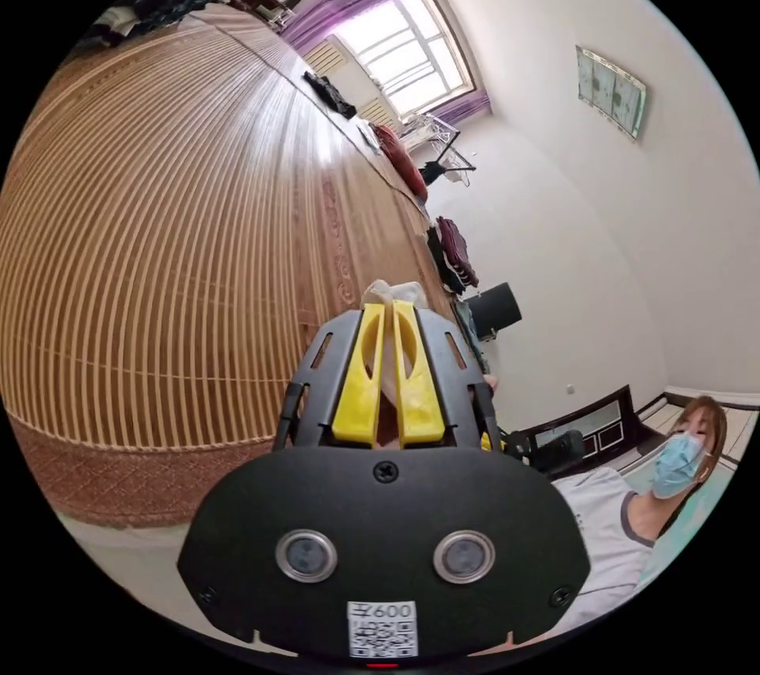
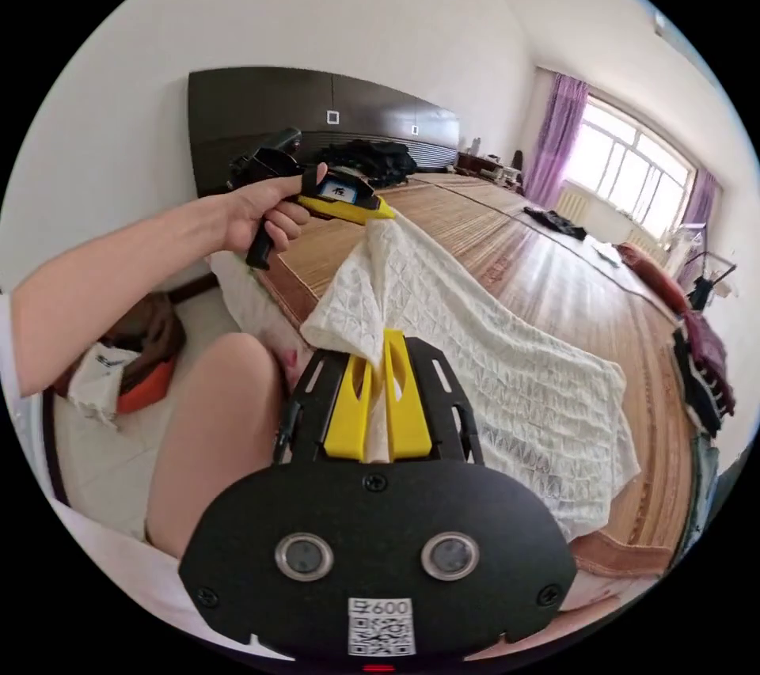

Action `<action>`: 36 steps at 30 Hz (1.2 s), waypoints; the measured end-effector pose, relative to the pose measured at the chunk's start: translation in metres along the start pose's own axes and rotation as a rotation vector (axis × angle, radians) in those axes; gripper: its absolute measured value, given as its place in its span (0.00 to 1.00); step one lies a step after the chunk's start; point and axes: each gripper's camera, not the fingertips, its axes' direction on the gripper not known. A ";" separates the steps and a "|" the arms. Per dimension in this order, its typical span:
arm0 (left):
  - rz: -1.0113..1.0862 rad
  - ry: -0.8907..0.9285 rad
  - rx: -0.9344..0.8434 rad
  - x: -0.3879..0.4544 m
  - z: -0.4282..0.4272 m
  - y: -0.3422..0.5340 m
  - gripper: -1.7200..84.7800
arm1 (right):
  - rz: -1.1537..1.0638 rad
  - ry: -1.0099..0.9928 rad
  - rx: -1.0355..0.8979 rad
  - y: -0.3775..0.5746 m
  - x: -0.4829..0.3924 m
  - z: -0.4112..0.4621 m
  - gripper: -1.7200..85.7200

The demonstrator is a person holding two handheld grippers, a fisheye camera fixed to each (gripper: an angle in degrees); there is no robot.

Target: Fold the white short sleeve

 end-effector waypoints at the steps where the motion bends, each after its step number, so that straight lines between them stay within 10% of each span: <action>1: 0.007 -0.021 -0.011 0.010 0.001 -0.007 0.05 | 0.073 -0.058 0.036 -0.022 0.032 -0.032 0.01; 16: -0.216 0.011 -0.188 0.024 0.395 -0.154 0.04 | 0.787 -0.331 0.239 -0.039 0.519 -0.229 0.01; 36: -0.171 -0.175 -0.158 -0.093 0.678 -0.124 0.06 | 0.884 -0.235 0.226 -0.165 0.565 -0.297 0.01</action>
